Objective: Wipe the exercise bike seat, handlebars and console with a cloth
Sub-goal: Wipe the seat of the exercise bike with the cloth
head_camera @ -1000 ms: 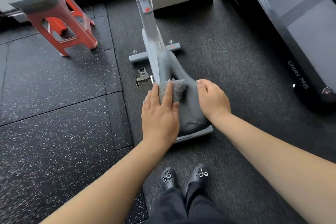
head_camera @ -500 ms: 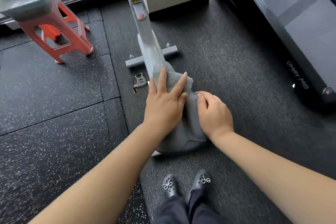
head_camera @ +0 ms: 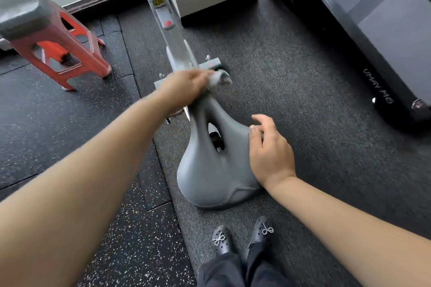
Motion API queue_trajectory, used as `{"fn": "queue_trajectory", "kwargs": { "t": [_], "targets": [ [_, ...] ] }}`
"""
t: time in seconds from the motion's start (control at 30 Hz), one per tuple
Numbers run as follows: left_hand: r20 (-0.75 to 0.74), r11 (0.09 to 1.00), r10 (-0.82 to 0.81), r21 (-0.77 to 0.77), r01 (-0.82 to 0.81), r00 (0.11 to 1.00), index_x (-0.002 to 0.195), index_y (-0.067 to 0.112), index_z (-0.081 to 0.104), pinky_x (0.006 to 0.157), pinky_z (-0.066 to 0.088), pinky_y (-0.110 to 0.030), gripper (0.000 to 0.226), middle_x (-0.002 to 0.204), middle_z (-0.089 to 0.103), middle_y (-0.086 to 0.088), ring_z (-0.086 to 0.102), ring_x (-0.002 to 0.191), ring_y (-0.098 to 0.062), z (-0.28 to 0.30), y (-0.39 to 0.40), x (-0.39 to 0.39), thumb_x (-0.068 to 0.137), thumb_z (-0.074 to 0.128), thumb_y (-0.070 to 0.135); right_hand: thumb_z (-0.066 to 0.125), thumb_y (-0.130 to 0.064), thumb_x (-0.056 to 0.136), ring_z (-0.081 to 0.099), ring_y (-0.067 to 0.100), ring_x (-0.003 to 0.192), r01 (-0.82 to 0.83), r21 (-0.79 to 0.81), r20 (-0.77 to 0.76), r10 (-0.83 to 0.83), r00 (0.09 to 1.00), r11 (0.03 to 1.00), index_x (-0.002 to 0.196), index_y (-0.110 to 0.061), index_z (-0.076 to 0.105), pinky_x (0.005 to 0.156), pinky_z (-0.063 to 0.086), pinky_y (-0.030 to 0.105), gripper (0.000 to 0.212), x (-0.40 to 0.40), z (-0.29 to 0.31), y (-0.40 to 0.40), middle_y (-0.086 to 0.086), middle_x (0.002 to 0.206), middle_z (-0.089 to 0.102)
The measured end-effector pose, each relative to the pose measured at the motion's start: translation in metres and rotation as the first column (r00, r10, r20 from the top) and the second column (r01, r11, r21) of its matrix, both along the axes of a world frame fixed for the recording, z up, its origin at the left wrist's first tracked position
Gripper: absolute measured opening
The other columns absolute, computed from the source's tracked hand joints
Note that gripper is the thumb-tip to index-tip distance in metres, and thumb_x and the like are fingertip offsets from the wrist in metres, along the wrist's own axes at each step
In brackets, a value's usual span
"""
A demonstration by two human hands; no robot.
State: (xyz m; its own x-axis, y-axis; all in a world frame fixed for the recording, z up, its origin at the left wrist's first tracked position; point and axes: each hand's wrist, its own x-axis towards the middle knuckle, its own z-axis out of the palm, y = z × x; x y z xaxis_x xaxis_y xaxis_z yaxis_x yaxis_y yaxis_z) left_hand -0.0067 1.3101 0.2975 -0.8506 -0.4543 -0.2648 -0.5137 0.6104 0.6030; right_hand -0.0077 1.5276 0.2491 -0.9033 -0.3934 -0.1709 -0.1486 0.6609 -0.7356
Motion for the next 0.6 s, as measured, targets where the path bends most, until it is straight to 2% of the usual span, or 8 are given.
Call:
{"fn": "queue_trajectory", "kwargs": {
  "t": [0.07, 0.1, 0.2, 0.27, 0.37, 0.43, 0.5, 0.6],
  "targets": [
    [-0.045, 0.979, -0.089, -0.186, 0.08, 0.995, 0.118, 0.031, 0.062, 0.096, 0.038, -0.028, 0.029, 0.119, 0.059, 0.001, 0.054, 0.111, -0.018, -0.016, 0.012, 0.004, 0.093, 0.047, 0.036, 0.033, -0.034, 0.094, 0.06, 0.028, 0.103, 0.045, -0.069, -0.022, -0.047, 0.999, 0.997, 0.132, -0.021, 0.043, 0.075, 0.039, 0.034, 0.041, 0.003, -0.002, 0.0, 0.0, 0.116, 0.065],
    [-0.065, 0.963, -0.127, -0.245, 0.107, 0.99, 0.115, 0.03, 0.064, 0.101, 0.033, -0.027, 0.028, 0.121, 0.06, 0.002, 0.05, 0.117, -0.019, -0.019, 0.016, 0.004, 0.092, 0.049, 0.035, 0.03, -0.037, 0.091, 0.06, 0.027, 0.102, 0.07, -0.107, -0.039, -0.074, 0.996, 0.992, 0.132, -0.019, 0.041, 0.074, 0.038, 0.033, 0.046, 0.004, -0.003, 0.0, 0.0, 0.116, 0.063],
    [-0.068, 0.864, -0.337, -0.419, 0.279, 0.939, 0.099, 0.025, 0.073, 0.101, 0.031, -0.032, 0.029, 0.104, 0.067, 0.0, 0.052, 0.113, -0.028, -0.02, 0.026, 0.012, 0.088, 0.047, 0.034, 0.026, -0.047, 0.087, 0.058, 0.023, 0.106, 0.115, -0.204, -0.088, -0.135, 0.987, 0.972, 0.133, -0.015, 0.04, 0.079, 0.04, 0.031, 0.058, 0.006, -0.005, -0.001, 0.007, 0.122, 0.058],
    [-0.043, 0.799, -0.436, -0.477, 0.365, 0.899, 0.104, 0.025, 0.072, 0.104, 0.031, -0.039, 0.039, 0.103, 0.069, -0.001, 0.051, 0.117, -0.031, -0.02, 0.046, 0.026, 0.085, 0.04, 0.039, 0.026, -0.048, 0.087, 0.056, 0.022, 0.111, 0.134, -0.241, -0.098, -0.161, 0.982, 0.961, 0.134, -0.013, 0.04, 0.084, 0.042, 0.031, 0.06, 0.007, -0.004, -0.001, 0.011, 0.125, 0.056],
    [-0.01, 0.782, -0.43, -0.504, 0.367, 0.903, 0.123, 0.026, 0.061, 0.11, 0.026, -0.048, 0.044, 0.12, 0.063, -0.002, 0.042, 0.131, -0.033, -0.025, 0.081, 0.052, 0.089, 0.036, 0.039, 0.026, -0.047, 0.089, 0.058, 0.026, 0.109, 0.136, -0.241, -0.105, -0.165, 0.981, 0.961, 0.135, -0.012, 0.038, 0.081, 0.038, 0.028, 0.059, 0.008, -0.002, 0.0, 0.011, 0.123, 0.058],
    [-0.019, 0.802, -0.407, -0.486, 0.347, 0.913, 0.128, 0.027, 0.055, 0.113, 0.022, -0.047, 0.045, 0.131, 0.057, -0.002, 0.035, 0.136, -0.032, -0.025, 0.08, 0.055, 0.091, 0.033, 0.04, 0.027, -0.045, 0.09, 0.061, 0.032, 0.1, 0.124, -0.181, -0.098, -0.143, 0.985, 0.976, 0.135, -0.014, 0.039, 0.074, 0.035, 0.034, 0.056, 0.007, -0.002, 0.001, 0.005, 0.114, 0.065],
    [-0.031, 0.816, -0.376, -0.484, 0.316, 0.926, 0.127, 0.026, 0.057, 0.114, 0.021, -0.043, 0.041, 0.134, 0.055, -0.004, 0.033, 0.137, -0.032, -0.026, 0.063, 0.043, 0.092, 0.038, 0.038, 0.028, -0.042, 0.089, 0.061, 0.036, 0.096, 0.102, -0.111, -0.09, -0.113, 0.99, 0.989, 0.134, -0.016, 0.04, 0.07, 0.032, 0.038, 0.054, 0.005, -0.003, 0.001, 0.002, 0.107, 0.069],
    [-0.048, 0.862, -0.247, -0.467, 0.196, 0.968, 0.12, 0.026, 0.063, 0.11, 0.018, -0.028, 0.032, 0.128, 0.057, -0.004, 0.039, 0.129, -0.028, -0.026, 0.037, 0.016, 0.094, 0.046, 0.034, 0.028, -0.042, 0.088, 0.061, 0.036, 0.097, 0.099, -0.085, -0.071, -0.105, 0.992, 0.991, 0.133, -0.016, 0.041, 0.07, 0.03, 0.038, 0.053, 0.005, -0.002, 0.001, 0.001, 0.105, 0.071]
  ]
}}
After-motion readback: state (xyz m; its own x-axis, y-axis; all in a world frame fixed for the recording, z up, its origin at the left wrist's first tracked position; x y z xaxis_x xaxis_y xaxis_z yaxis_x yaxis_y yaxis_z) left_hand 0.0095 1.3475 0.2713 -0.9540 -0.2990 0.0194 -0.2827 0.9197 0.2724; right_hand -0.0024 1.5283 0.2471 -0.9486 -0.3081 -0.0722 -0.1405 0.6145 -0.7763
